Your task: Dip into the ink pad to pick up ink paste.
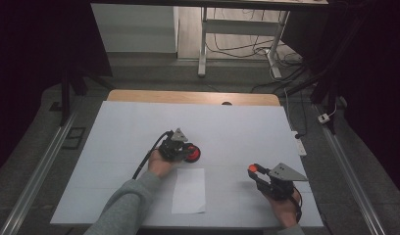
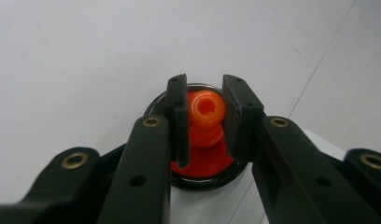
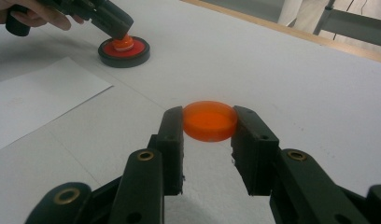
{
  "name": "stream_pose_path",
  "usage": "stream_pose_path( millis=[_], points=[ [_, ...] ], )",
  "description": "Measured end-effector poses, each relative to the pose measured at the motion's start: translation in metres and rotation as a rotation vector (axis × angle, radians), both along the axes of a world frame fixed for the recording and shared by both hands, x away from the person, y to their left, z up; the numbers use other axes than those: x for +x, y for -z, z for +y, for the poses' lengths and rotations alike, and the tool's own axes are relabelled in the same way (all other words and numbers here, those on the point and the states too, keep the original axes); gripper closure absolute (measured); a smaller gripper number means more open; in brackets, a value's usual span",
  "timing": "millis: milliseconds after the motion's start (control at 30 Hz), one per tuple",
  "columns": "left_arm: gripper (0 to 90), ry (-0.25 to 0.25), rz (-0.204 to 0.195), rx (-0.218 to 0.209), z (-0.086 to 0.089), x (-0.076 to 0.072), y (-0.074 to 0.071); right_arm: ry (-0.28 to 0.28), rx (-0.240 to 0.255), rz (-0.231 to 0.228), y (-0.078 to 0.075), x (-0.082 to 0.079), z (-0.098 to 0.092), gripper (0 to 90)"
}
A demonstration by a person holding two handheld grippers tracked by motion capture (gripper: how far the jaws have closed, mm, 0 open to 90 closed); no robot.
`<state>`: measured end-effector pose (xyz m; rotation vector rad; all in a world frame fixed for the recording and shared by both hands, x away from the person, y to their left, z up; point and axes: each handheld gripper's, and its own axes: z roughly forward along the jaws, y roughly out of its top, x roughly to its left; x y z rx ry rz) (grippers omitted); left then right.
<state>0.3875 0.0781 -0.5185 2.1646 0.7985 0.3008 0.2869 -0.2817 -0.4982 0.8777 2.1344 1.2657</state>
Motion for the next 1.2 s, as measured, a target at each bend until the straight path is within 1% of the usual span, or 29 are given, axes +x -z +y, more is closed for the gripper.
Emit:
stream_pose_path(
  millis=[167,333,467,600,633,667,700,733,767,800,867,900,933,1000,1133,1200],
  points=[
    [73.3,-0.004,0.004,-0.005,0.0,0.0,0.0,-0.001,-0.002,0.0,0.0,0.0,0.0,64.4],
    [73.3,-0.015,-0.012,0.018,-0.003,-0.002,0.0,0.0,-0.002,-0.001,0.0,0.0,0.0,64.4],
    [73.3,-0.025,-0.016,-0.005,-0.002,-0.004,0.002,0.0,0.003,0.0,-0.001,0.0,0.0,64.3],
    [73.2,-0.026,-0.017,-0.002,-0.003,-0.004,0.001,0.0,0.014,0.002,-0.001,0.0,-0.001,64.4],
    [73.1,-0.031,-0.012,-0.006,-0.002,-0.003,0.001,0.001,0.018,0.001,-0.001,0.0,-0.001,64.3],
    [73.1,-0.036,-0.008,-0.002,-0.003,-0.003,0.0,0.001,0.016,0.001,-0.001,0.0,-0.001,64.4],
    [73.0,-0.04,-0.022,0.008,-0.004,-0.004,-0.004,0.0,0.018,-0.001,-0.001,0.0,-0.001,64.4],
    [72.9,-0.039,-0.074,-0.027,-0.002,-0.007,-0.016,-0.001,0.017,0.0,-0.001,0.0,-0.001,64.4],
    [73.0,-0.043,-0.087,-0.064,-0.001,-0.008,-0.024,-0.002,0.014,0.002,0.0,0.001,-0.001,64.3],
    [72.9,-0.039,-0.091,-0.095,0.001,-0.009,-0.032,-0.002,0.014,0.002,0.0,0.001,-0.001,64.4],
    [72.9,-0.026,-0.103,-0.091,0.002,-0.01,-0.044,-0.001,0.018,0.006,0.0,0.002,-0.001,64.3],
    [72.9,-0.026,-0.102,-0.099,0.003,-0.01,-0.047,-0.001,0.015,0.007,0.0,0.002,-0.001,64.4],
    [72.9,-0.033,-0.098,-0.111,0.005,-0.01,-0.049,-0.001,0.015,0.005,0.0,0.002,-0.001,64.4],
    [72.9,-0.044,-0.09,-0.12,0.009,-0.008,-0.05,0.0,0.018,0.003,-0.001,0.001,-0.001,64.4],
    [72.8,-0.047,-0.07,-0.112,0.013,-0.006,-0.047,-0.001,0.015,0.0,-0.001,0.0,0.0,64.4],
    [72.8,-0.046,-0.062,-0.101,0.014,-0.004,-0.045,-0.001,0.015,0.004,-0.001,0.001,0.0,64.4]
  ],
)
